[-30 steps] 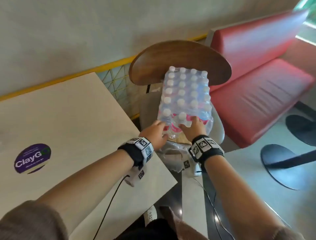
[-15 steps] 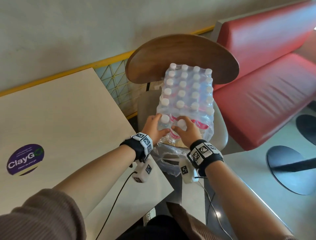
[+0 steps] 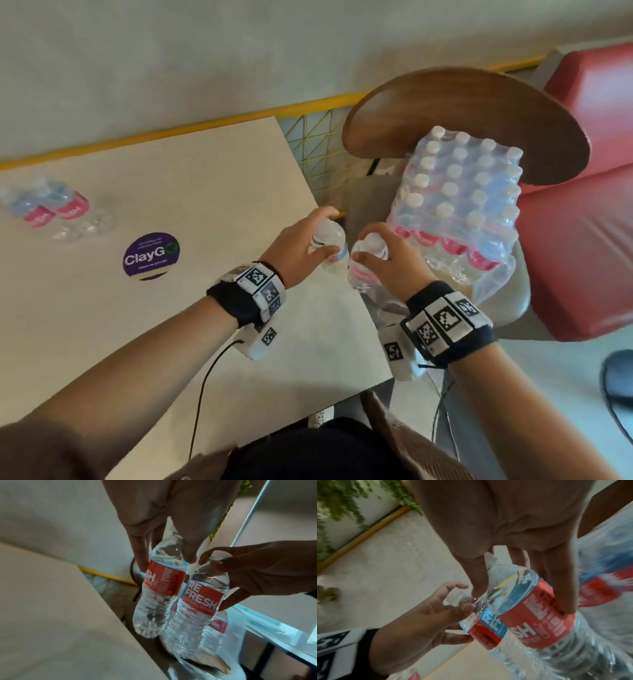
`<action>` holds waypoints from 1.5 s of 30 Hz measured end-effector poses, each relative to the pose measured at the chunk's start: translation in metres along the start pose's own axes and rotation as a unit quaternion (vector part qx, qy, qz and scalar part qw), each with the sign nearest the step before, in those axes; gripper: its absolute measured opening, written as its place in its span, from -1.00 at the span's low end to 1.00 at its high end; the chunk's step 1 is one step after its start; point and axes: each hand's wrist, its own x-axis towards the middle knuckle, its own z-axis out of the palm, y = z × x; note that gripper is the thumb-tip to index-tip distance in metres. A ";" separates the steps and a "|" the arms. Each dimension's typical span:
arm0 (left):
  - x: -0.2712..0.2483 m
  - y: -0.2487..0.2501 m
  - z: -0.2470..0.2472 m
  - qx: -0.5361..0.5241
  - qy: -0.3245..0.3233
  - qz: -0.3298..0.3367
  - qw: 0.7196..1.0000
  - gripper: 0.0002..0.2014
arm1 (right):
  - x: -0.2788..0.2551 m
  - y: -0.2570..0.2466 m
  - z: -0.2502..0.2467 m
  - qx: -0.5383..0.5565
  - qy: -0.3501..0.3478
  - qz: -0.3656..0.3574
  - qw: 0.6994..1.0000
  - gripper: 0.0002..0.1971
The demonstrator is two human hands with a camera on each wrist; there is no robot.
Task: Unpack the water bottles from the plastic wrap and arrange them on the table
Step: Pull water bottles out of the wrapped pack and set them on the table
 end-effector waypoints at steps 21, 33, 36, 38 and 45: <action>-0.138 -0.126 -0.139 0.127 0.151 -0.319 0.927 -0.41 | 0.061 -0.149 0.200 -0.130 -0.241 -0.172 0.946 -0.60; -0.046 0.005 -0.052 0.160 0.105 0.045 0.980 -0.80 | 0.036 -0.001 0.032 -0.035 0.060 0.086 0.994 -0.70; -0.005 0.031 0.022 0.117 -0.045 0.073 0.989 -0.79 | 0.025 0.054 0.003 -0.012 0.105 0.181 0.978 -0.68; 0.021 0.044 0.065 0.092 -0.128 0.067 0.985 -0.71 | 0.018 0.086 -0.010 0.013 0.123 0.227 0.966 -0.58; 0.077 0.060 0.140 0.103 -0.170 -0.093 0.976 -0.28 | 0.033 0.114 -0.021 0.023 0.161 0.186 0.969 -0.30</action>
